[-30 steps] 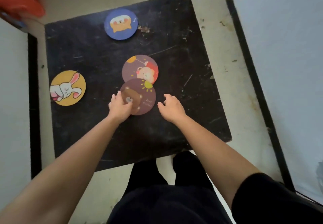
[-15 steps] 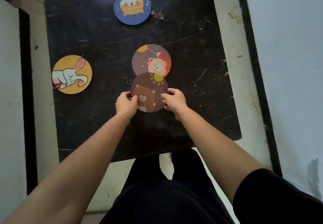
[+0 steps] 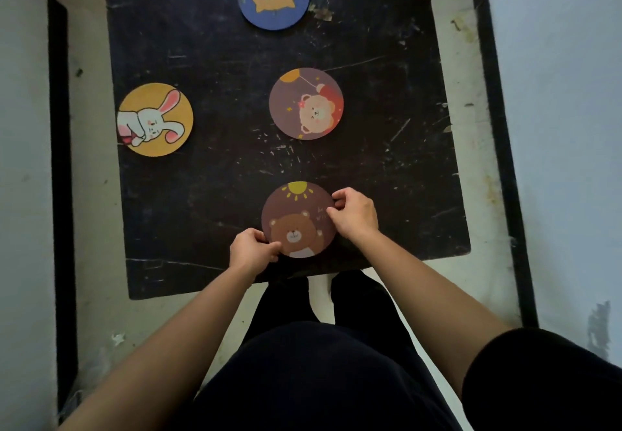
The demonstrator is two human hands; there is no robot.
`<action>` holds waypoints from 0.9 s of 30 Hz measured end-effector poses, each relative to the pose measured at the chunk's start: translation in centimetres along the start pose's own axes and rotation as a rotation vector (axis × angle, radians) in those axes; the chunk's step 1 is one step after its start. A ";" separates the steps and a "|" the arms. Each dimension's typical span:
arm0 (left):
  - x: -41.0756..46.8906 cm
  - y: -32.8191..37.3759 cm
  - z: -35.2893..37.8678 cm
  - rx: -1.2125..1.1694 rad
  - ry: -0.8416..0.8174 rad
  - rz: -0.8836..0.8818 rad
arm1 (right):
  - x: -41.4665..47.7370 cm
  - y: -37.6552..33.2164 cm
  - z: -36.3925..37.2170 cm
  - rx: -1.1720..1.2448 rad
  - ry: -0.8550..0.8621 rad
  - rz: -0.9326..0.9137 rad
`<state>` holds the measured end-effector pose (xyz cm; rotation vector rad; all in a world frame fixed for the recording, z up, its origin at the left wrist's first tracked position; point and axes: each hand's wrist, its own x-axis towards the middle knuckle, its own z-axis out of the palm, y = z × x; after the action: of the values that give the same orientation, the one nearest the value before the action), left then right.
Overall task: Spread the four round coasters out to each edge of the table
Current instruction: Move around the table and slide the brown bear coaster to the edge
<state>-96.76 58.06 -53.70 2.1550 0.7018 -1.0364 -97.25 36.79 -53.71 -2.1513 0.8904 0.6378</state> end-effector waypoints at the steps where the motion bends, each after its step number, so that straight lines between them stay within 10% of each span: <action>1: -0.3 -0.4 0.1 -0.010 0.001 -0.002 | -0.5 0.4 0.4 -0.011 0.011 -0.018; 20: -1.0 -2.0 0.3 0.206 0.006 0.052 | -2.9 3.0 2.2 -0.051 0.049 -0.029; 27: -1.1 3.9 -3.2 0.450 0.205 0.353 | -3.0 0.5 -3.5 -0.171 0.179 -0.122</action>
<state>-93.19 57.65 -50.04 2.6759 0.1635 -0.8465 -98.98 35.06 -49.81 -2.4258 0.8143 0.4800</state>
